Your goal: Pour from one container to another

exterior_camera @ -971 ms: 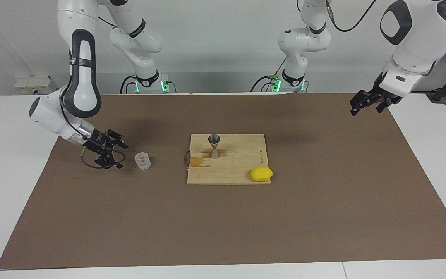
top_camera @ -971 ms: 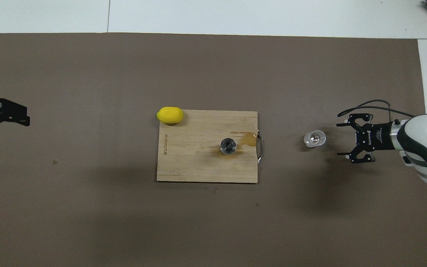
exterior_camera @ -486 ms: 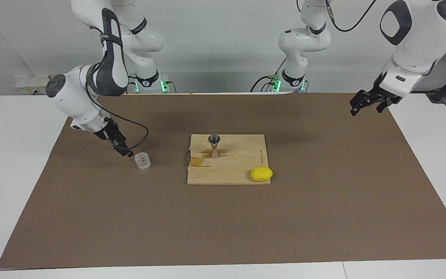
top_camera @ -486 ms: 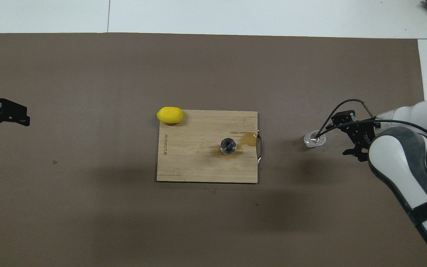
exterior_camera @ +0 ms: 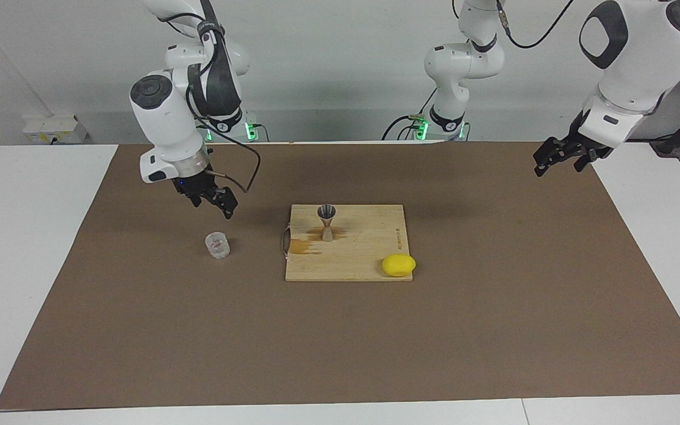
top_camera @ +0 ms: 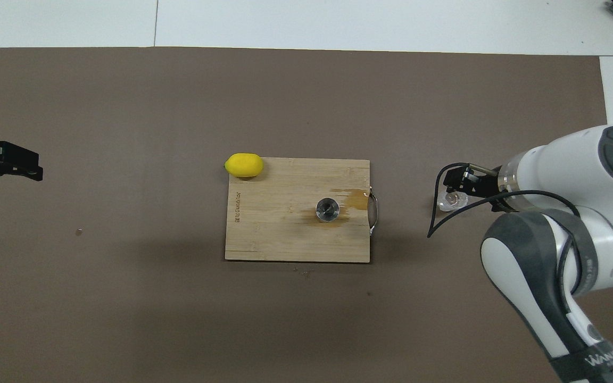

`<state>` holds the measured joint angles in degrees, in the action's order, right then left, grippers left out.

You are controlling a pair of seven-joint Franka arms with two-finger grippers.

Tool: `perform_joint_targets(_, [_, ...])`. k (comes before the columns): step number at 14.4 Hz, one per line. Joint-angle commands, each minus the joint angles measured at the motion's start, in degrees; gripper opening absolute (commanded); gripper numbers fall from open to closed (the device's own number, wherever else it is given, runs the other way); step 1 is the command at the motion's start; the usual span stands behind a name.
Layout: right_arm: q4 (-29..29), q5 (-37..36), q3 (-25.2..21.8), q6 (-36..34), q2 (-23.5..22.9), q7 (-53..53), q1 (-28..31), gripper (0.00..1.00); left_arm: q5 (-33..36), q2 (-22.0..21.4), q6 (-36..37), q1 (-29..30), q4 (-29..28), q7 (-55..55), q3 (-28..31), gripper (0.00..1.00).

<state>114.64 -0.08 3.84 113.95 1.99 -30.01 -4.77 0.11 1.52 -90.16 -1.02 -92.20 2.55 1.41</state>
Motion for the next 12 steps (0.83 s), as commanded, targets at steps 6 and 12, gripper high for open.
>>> perform_joint_targets(6, [-20.14,-1.51,-0.94,-17.42,-0.76,10.32,1.87,0.99,-0.46,-1.08,-0.63,-0.47,-0.79,1.23,0.35,1.00])
perform_joint_targets(12, [-22.97,-1.33,-0.94,-22.28,-0.93,16.46,4.42,0.99,-0.46,-0.99,-0.54,-0.47,-0.79,1.32,0.35,1.00])
